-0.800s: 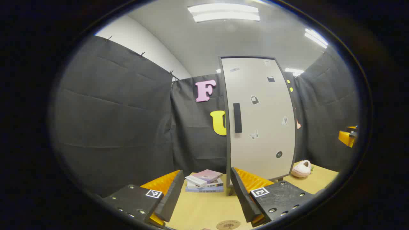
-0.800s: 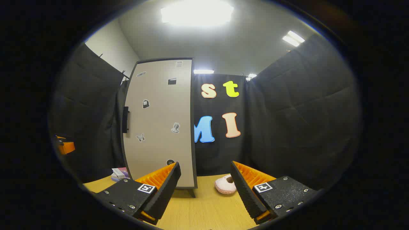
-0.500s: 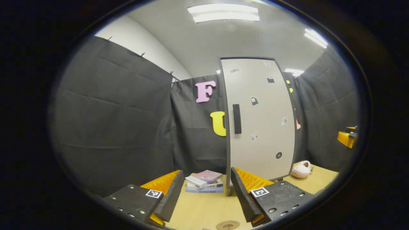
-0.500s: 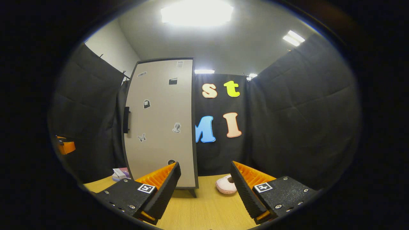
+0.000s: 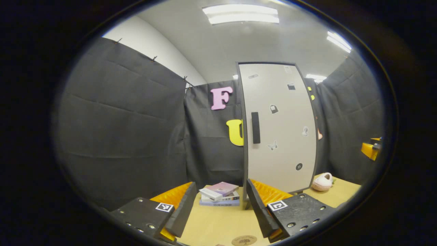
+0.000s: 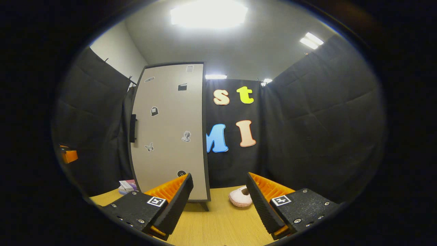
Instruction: Open the cabinet door with the right hand, grasp the bottle in the cabinet with the left hand and place it on the coaster, then close the cabinet door with the right hand.
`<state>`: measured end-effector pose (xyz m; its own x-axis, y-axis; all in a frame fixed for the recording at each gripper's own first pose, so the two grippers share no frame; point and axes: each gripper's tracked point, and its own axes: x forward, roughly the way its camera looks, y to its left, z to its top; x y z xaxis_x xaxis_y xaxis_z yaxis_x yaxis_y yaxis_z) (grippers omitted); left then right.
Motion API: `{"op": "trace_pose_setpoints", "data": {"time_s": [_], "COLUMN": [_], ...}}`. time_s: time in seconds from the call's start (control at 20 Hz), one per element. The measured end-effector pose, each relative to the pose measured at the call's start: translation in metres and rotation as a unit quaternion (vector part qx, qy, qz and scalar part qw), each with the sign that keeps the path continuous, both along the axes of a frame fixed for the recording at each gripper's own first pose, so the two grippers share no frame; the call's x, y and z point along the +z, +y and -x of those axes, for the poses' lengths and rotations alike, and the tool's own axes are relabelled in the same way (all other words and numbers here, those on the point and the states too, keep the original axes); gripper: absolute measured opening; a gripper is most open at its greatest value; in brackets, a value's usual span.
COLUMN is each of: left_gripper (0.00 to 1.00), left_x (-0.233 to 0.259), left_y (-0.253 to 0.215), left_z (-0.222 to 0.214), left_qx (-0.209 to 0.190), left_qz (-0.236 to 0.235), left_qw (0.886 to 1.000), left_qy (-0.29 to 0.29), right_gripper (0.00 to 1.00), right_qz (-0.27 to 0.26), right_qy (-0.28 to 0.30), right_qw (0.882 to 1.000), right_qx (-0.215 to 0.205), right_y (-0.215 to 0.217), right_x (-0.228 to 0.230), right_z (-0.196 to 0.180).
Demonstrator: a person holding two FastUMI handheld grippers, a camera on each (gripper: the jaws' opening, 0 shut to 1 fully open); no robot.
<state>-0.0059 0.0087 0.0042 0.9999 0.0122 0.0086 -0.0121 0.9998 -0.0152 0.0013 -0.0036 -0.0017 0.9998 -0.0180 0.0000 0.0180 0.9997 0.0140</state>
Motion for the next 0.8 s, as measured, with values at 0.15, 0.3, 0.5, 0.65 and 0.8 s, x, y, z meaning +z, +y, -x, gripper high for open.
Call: {"op": "trace_pose_setpoints", "data": {"time_s": [0.15, 0.3, 0.5, 0.65, 0.8], "left_gripper": [0.84, 0.84, 0.89, 0.89, 0.89], "left_x": [0.002, 0.004, 0.007, 0.006, 0.0], "left_y": [-0.001, 0.0, 0.012, 0.029, 0.053], "left_z": [0.001, 0.006, 0.014, 0.018, 0.027], "left_qx": [-0.001, -0.003, 0.007, 0.02, 0.042], "left_qz": [0.002, 0.0, -0.006, -0.005, -0.007], "left_qw": [1.0, 1.0, 1.0, 1.0, 0.999], "left_qy": [-0.003, -0.003, -0.008, -0.009, -0.003], "right_gripper": [0.96, 0.96, 0.96, 0.96, 0.96], "right_qz": [-0.003, 0.0, -0.002, 0.006, 0.005], "right_qy": [-0.002, -0.001, -0.004, -0.01, -0.019], "right_qw": [1.0, 1.0, 1.0, 0.999, 0.998], "right_qx": [-0.001, 0.004, 0.018, 0.034, 0.054], "right_y": [0.001, 0.002, 0.013, 0.032, 0.056], "right_x": [0.001, 0.002, 0.009, 0.018, 0.027], "right_z": [0.0, 0.0, -0.008, -0.025, -0.041]}}
